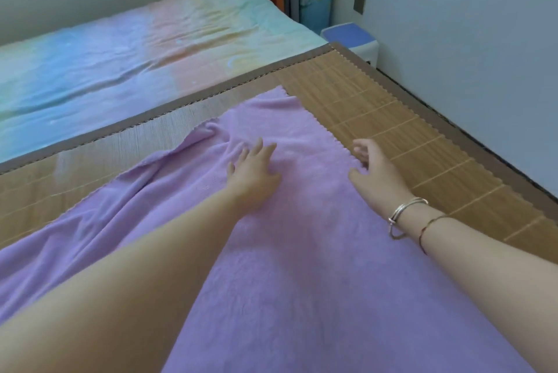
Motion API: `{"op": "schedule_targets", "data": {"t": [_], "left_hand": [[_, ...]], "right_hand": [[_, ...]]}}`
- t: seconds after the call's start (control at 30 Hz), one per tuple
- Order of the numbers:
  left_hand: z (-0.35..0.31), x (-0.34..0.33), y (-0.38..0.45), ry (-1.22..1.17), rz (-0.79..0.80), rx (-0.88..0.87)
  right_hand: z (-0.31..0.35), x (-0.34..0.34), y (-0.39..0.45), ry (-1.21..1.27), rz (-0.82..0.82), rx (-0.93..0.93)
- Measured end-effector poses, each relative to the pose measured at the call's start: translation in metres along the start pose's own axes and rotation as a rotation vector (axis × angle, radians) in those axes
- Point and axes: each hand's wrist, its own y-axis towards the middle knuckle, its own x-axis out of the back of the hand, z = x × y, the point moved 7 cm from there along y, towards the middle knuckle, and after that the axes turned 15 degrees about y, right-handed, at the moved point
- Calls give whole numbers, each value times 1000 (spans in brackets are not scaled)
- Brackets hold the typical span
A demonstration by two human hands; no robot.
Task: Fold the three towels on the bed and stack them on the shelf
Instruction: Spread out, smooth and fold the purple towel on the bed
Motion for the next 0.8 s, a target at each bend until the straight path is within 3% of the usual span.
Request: {"op": "schedule_targets", "data": {"t": [0.1, 0.17, 0.23, 0.33, 0.43, 0.53, 0.67, 0.8], "left_hand": [[0, -17, -36, 59, -13, 21], [2, -26, -57, 67, 13, 67], [8, -35, -71, 81, 64, 110], [3, -40, -79, 74, 117, 96], [-18, -42, -82, 70, 145, 44], [-49, -46, -88, 109, 147, -39], [-112, -37, -100, 8, 16, -243], [-167, -37, -111, -328, 198, -202]], "right_hand": [[-12, 29, -42, -349, -112, -52], [-20, 40, -69, -600, -60, -187], [-17, 41, -84, -688, 13, -173], [-9, 64, -101, -498, -88, -122], [-26, 108, -123, -443, -201, -217], [-46, 128, -150, -432, -176, -308], [-44, 128, -170, -331, -120, -300], [-15, 108, -179, -42, 9, -144]]}}
